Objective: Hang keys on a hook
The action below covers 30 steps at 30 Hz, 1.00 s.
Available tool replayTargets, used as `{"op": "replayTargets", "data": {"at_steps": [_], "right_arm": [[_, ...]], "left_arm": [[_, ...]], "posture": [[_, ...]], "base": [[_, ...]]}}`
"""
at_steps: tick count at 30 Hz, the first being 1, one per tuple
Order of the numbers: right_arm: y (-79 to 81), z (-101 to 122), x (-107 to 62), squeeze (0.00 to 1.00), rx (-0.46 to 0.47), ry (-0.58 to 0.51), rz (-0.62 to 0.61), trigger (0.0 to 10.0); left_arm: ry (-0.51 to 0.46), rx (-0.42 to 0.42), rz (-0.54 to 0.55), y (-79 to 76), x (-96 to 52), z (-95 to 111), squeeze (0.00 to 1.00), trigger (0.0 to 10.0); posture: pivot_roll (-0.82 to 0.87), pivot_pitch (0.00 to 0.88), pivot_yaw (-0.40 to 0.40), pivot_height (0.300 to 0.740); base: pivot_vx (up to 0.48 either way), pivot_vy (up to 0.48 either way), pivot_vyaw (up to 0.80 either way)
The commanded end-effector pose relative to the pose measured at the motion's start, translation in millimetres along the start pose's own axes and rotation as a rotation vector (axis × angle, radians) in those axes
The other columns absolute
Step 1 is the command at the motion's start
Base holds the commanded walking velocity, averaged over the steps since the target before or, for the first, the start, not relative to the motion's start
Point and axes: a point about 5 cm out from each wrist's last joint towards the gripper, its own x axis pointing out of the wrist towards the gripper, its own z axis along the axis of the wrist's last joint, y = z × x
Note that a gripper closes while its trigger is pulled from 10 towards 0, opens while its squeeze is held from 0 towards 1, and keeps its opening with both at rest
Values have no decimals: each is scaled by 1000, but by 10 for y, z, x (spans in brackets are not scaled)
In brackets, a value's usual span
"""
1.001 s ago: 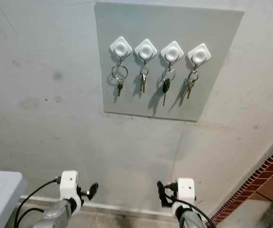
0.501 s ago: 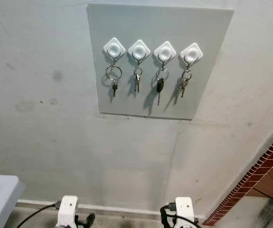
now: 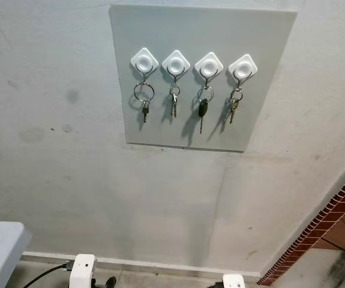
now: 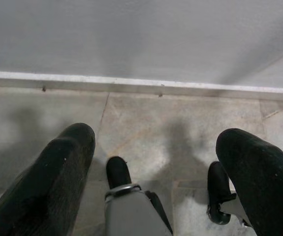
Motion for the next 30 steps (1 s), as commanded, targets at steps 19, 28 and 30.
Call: {"op": "replayTargets", "data": {"at_steps": [19,28,30], "right_arm": [[45,22,18,0,5,11,0,10000],[41,16,16,0,-1,14,-2,10000],[42,17,16,0,2,13,-1,10000]], "left_arm": [[26,-29,37,60,-16,-50,0,10000],[37,-18,29,47,-22,-82,0,10000],[38,-20,27,47,-23,-87,0,10000]], "posture": [[-18,0,17,740],[-22,0,15,740],[-22,0,15,740]], "base": [[0,0,-450],[0,-33,0],[0,-375,0]]}}
